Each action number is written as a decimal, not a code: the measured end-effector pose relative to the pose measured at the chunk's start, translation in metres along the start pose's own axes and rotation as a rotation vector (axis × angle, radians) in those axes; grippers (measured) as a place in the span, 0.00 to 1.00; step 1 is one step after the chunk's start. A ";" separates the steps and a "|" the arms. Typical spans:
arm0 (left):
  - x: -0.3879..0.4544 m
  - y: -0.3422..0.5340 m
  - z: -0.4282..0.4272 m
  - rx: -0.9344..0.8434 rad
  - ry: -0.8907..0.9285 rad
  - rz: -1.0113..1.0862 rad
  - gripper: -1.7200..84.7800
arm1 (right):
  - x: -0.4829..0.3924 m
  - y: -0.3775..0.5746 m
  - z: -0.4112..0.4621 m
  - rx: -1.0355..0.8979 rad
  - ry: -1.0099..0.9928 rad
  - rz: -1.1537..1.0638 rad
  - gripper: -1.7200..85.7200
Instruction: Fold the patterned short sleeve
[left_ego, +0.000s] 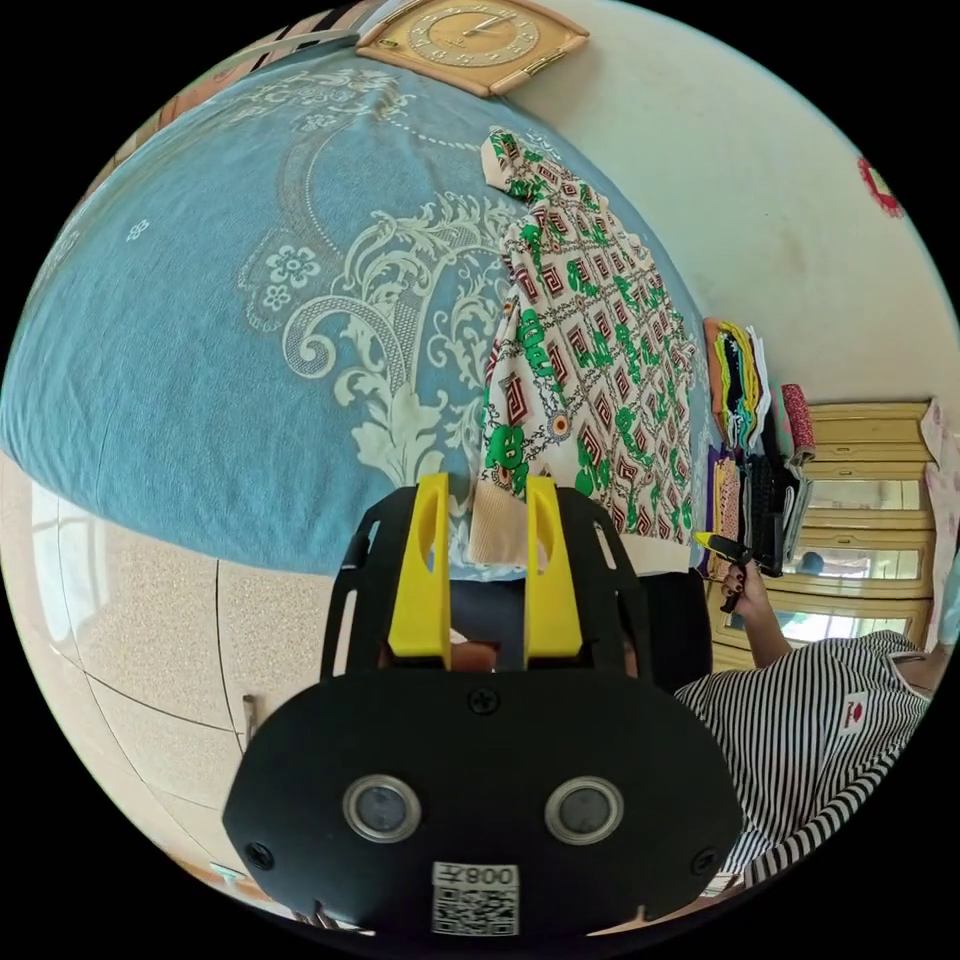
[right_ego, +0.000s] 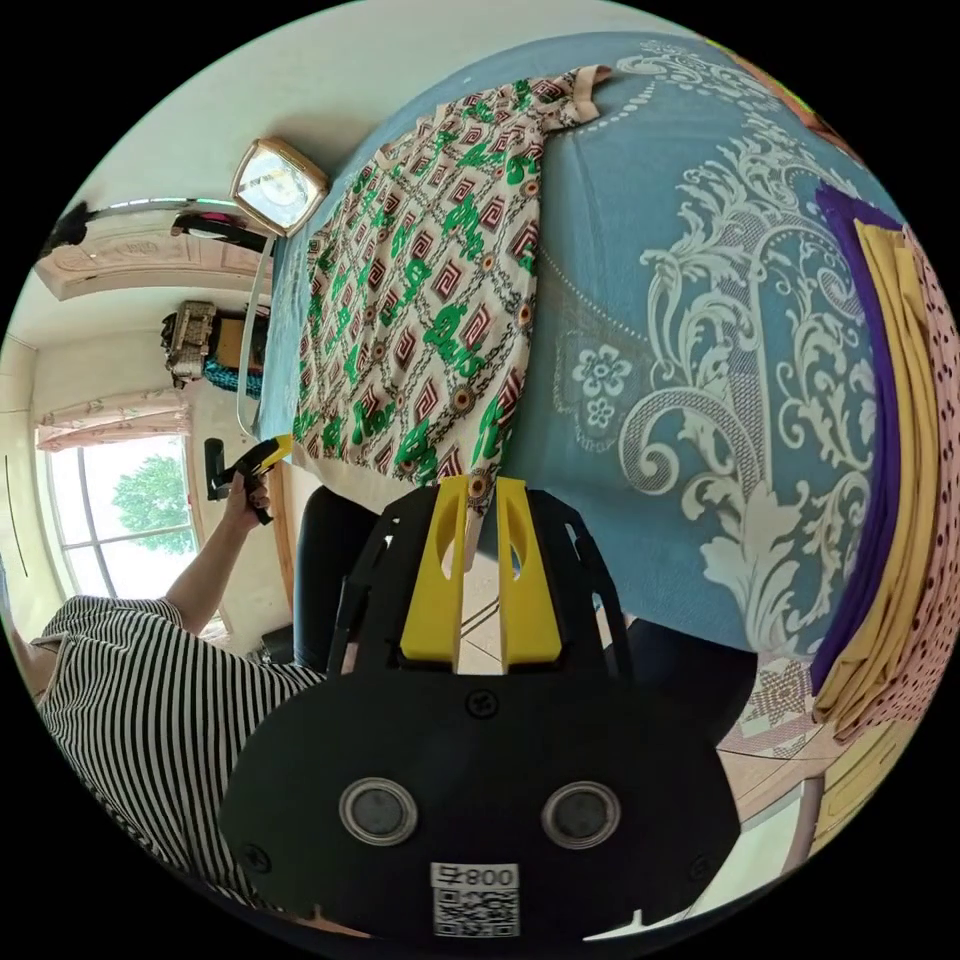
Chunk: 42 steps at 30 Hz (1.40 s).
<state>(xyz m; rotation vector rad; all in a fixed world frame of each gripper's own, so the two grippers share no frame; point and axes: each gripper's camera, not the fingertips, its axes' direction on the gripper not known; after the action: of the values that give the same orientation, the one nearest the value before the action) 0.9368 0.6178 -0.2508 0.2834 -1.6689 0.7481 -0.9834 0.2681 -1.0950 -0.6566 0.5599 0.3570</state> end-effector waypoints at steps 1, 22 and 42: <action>0.000 0.000 0.001 0.001 -0.009 0.002 0.14 | -0.004 0.001 0.008 -0.019 0.033 -0.009 0.09; 0.018 0.045 -0.029 0.026 0.085 0.074 0.04 | -0.024 0.020 -0.069 0.037 0.103 -0.148 0.03; -0.011 0.042 -0.020 0.116 -0.025 -0.085 0.09 | 0.035 0.043 -0.041 0.100 0.083 0.078 0.03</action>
<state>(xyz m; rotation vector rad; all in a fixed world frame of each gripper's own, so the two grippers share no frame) 0.9314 0.6591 -0.2736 0.4450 -1.6293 0.7813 -0.9907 0.2778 -1.1627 -0.5560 0.6801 0.3733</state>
